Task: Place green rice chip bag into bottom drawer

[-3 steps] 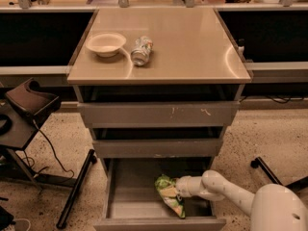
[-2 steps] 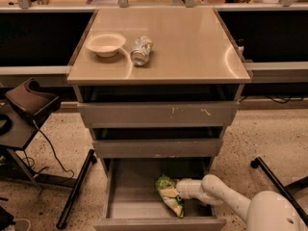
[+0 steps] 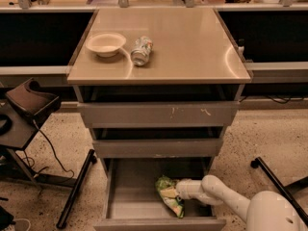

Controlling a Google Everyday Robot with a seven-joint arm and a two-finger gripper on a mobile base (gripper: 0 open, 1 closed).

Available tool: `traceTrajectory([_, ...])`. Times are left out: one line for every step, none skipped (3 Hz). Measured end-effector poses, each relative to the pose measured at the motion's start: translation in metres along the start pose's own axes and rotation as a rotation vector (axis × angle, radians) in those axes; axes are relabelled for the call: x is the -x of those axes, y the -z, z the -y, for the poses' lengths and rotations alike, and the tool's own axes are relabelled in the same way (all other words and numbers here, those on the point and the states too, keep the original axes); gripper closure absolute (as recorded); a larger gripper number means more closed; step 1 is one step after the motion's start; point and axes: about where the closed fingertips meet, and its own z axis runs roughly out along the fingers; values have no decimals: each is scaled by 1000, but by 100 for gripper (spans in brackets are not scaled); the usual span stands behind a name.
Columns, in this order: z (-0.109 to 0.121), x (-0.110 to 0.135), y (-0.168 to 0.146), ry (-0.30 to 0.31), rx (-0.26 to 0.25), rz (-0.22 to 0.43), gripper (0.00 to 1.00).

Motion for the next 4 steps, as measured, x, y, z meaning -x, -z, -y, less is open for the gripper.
traceTrajectory([0, 0, 0, 0, 0, 0, 34])
traceTrajectory([0, 0, 0, 0, 0, 0, 11])
traceTrajectory([0, 0, 0, 0, 0, 0, 0])
traceTrajectory([0, 0, 0, 0, 0, 0, 0])
